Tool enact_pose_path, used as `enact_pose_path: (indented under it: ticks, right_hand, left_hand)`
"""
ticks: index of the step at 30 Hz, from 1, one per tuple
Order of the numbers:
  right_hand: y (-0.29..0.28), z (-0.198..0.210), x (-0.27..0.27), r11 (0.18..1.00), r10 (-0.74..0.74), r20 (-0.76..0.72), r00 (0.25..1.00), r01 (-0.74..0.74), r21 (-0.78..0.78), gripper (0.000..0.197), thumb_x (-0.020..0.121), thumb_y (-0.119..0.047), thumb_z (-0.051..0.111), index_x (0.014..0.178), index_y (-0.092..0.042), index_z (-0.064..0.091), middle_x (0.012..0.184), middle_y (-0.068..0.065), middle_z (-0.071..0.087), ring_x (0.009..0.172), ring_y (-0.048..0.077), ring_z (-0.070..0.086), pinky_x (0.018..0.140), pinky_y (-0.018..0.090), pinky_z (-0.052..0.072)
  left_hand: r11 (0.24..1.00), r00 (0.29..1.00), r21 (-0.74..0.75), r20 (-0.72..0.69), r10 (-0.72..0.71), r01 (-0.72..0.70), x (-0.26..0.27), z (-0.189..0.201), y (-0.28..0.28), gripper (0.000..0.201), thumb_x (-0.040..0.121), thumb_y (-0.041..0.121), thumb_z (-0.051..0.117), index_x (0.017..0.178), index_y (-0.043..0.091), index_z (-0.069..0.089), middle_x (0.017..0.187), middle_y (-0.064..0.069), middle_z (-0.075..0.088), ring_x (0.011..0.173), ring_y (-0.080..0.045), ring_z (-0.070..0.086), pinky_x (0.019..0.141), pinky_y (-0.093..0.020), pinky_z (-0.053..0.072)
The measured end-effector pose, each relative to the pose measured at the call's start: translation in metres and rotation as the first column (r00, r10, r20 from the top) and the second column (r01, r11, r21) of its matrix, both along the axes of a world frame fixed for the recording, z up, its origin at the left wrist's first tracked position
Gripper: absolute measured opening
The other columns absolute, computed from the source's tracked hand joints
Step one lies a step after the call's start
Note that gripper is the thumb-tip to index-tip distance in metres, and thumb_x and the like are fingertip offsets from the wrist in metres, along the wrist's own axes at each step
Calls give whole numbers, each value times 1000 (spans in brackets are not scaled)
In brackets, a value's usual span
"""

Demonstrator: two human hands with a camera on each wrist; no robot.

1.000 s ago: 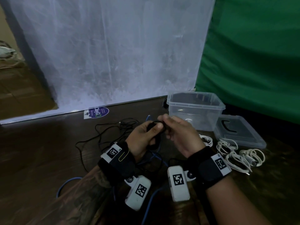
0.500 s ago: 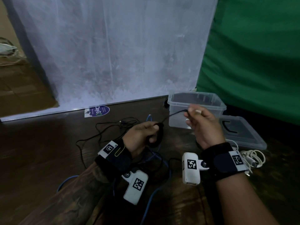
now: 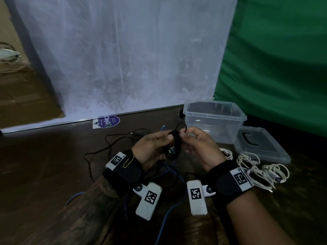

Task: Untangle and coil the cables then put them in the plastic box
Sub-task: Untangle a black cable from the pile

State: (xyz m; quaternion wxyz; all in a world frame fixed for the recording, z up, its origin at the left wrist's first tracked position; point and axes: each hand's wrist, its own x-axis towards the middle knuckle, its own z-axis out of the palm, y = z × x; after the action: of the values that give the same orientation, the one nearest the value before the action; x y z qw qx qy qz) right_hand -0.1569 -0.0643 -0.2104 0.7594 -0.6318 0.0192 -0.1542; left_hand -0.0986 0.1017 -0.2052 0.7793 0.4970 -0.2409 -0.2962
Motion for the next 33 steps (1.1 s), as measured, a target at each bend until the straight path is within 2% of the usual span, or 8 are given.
enact_pose_path:
  ticks: [4, 9, 15, 19, 22, 27, 30, 33]
  right_hand:
    - [6, 2, -2, 995, -57, -20, 998, 55, -85, 15, 97, -19, 58, 84, -18, 65, 66, -2, 66, 54, 11, 55, 51, 23, 33]
    - [9, 3, -5, 999, -20, -68, 997, 18, -35, 29, 99, -34, 54, 77, -21, 69, 68, 1, 65, 56, 11, 52, 51, 22, 34]
    - [19, -1, -2, 991, 97, -99, 990, -87, 100, 40, 98, -38, 54, 117, -6, 68, 74, 1, 60, 57, 8, 44, 55, 25, 29]
    - [25, 0, -2, 990, 142, -90, 986, -143, -11, 54, 86, -59, 63, 116, -14, 70, 96, 8, 63, 78, 23, 53, 64, 31, 38]
    - [27, -1, -7, 961, 221, -78, 972, -230, -154, 27, 88, -35, 72, 104, -13, 72, 104, 12, 73, 98, 28, 68, 85, 38, 53]
    - [31, 4, -10, 968, 70, -2, 998, -69, -243, 18, 90, -6, 68, 107, -1, 65, 75, 0, 69, 61, 14, 52, 56, 25, 47]
    - [30, 6, -8, 975, 13, 34, 999, -5, -221, 25, 91, -7, 67, 115, -10, 69, 93, 9, 75, 55, 9, 53, 56, 27, 51]
    - [29, 7, -8, 974, -49, 25, 998, 53, -221, 12, 91, -8, 67, 98, -14, 74, 82, 7, 75, 50, 11, 60, 56, 26, 56]
  left_hand:
    - [1000, 1000, -11, 15, -20, 20, -1, 1, 0, 32, 84, 15, 60, 114, 8, 68, 105, -18, 67, 86, -27, 69, 63, -29, 55]
    - [1000, 1000, -19, 8, 7, -6, 3, 0, 1, 33, 84, 18, 61, 114, 8, 69, 116, -19, 63, 93, -29, 59, 72, -31, 49]
    - [999, 998, 0, 30, -52, 52, 5, 0, 6, 38, 84, 17, 62, 121, 9, 64, 109, -21, 64, 92, -32, 63, 78, -40, 53]
    - [999, 997, -52, 77, 21, -17, 7, -1, 4, 37, 85, 12, 65, 120, 2, 63, 103, -25, 60, 95, -37, 56, 84, -48, 48]
    - [993, 988, -54, 112, 110, -104, 7, 1, 2, 28, 82, 14, 66, 109, 8, 70, 89, -18, 66, 79, -28, 62, 70, -36, 55]
    - [970, 961, -55, 137, 242, -237, 12, 3, 3, 31, 83, 19, 65, 112, 8, 68, 86, -14, 64, 76, -26, 59, 64, -32, 52]
    - [956, 950, -79, 115, 291, -283, 15, 7, 5, 22, 91, 9, 57, 112, 5, 65, 97, -19, 64, 74, -22, 62, 58, -28, 52]
    - [940, 931, -64, 133, 340, -335, 18, 10, 6, 26, 93, 9, 56, 116, 2, 63, 98, -18, 65, 76, -24, 63, 61, -32, 53]
